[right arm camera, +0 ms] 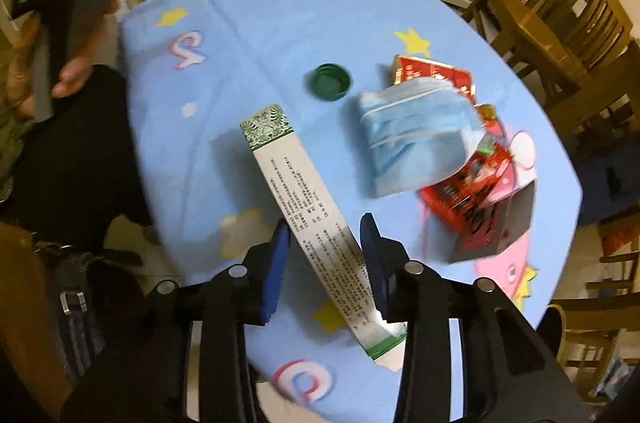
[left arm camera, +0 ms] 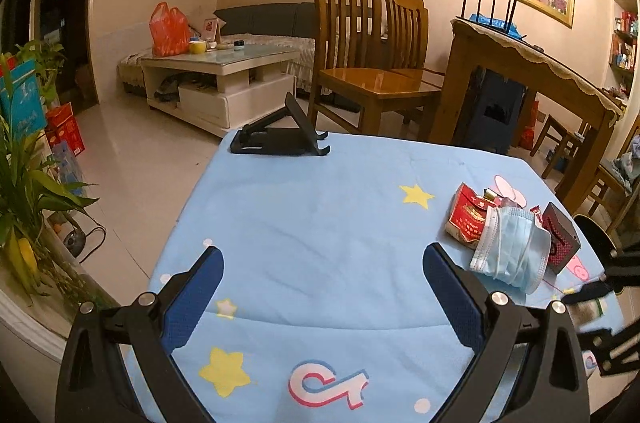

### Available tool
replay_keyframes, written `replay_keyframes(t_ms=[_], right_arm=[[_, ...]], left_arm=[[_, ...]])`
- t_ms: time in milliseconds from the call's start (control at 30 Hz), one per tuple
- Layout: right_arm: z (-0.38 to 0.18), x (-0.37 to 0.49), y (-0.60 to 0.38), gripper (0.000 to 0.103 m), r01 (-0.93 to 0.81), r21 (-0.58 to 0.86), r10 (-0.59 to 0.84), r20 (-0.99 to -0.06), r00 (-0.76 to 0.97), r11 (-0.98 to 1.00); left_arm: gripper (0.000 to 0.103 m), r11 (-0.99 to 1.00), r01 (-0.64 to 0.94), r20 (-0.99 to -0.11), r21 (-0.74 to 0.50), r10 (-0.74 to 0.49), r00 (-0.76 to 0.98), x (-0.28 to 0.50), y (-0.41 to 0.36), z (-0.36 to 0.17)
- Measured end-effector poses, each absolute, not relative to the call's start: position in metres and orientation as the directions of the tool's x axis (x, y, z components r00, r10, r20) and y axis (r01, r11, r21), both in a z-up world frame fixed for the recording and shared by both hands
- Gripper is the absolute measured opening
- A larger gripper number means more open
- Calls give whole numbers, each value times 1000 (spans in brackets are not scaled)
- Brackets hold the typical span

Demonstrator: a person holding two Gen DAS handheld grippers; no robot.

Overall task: Collect trash
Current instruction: 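Grasp the green bottle cap with the left tool while the right tool grasps a white box, then release the cap and white box into the black bin with both tools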

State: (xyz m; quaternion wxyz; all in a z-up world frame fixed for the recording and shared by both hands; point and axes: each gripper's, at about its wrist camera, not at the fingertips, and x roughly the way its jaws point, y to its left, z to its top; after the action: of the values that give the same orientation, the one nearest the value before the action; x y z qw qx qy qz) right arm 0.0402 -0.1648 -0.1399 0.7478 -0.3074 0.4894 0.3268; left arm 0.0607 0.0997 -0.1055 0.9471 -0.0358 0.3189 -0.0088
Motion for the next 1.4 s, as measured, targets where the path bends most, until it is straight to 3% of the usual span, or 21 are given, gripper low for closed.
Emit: replay_keyframes(t_ms=[100, 200, 267, 300, 467, 600, 667, 867, 933, 1033, 1067, 1100, 1233, 1400], right_arm=[[-139, 37, -162, 38, -789, -182, 175, -923, 343, 587], [-151, 38, -150, 51, -816, -226, 124, -933, 339, 532], [-163, 36, -143, 45, -841, -271, 82, -934, 347, 467], [-166, 37, -143, 30, -854, -240, 85, -946, 312, 461], [-137, 42, -165, 28, -815, -136, 204, -933, 297, 563], [-100, 51, -226, 28, -671, 66, 411, -833, 371, 739], [-97, 45, -253, 28, -608, 125, 451, -788, 419, 784], [-102, 26, -308, 28, -504, 254, 512, -713, 478, 825], [-101, 29, -320, 28, -488, 273, 520, -698, 492, 829], [-101, 23, -327, 28, -473, 293, 531, -673, 515, 831], [-100, 23, -331, 28, -465, 302, 535, -659, 529, 832], [-98, 23, -335, 28, -458, 313, 540, -645, 541, 832], [-96, 23, -352, 28, -432, 359, 560, -576, 595, 828], [-88, 37, -387, 28, -347, 397, 521, -533, 666, 850]], left_arm=[[96, 998, 1, -609, -57, -36, 793, 63, 95, -106], [96, 999, 12, -620, -35, -31, 784, 65, 86, -109], [96, 1000, 9, -620, -12, -15, 785, 64, 81, -109], [96, 1000, 8, -619, -5, -10, 786, 64, 81, -109], [96, 999, 37, -654, 17, -17, 756, 72, 74, -114], [96, 977, 202, -693, -69, -193, 695, 90, 54, -120], [96, 957, 290, -726, -26, -217, 652, 101, 33, -131], [74, 877, 468, -814, 109, -191, 548, 127, -11, -171], [74, 870, 485, -808, 87, -223, 545, 129, -14, -172], [51, 869, 490, -812, 65, -240, 532, 132, -16, -175], [35, 866, 491, -808, 88, -226, 544, 130, -20, -175], [30, 861, 496, -807, 111, -213, 551, 125, -24, -176], [29, 848, 479, -790, 228, -127, 600, 107, -39, -176], [29, 949, 290, -767, 121, -96, 635, 106, -19, -150]])
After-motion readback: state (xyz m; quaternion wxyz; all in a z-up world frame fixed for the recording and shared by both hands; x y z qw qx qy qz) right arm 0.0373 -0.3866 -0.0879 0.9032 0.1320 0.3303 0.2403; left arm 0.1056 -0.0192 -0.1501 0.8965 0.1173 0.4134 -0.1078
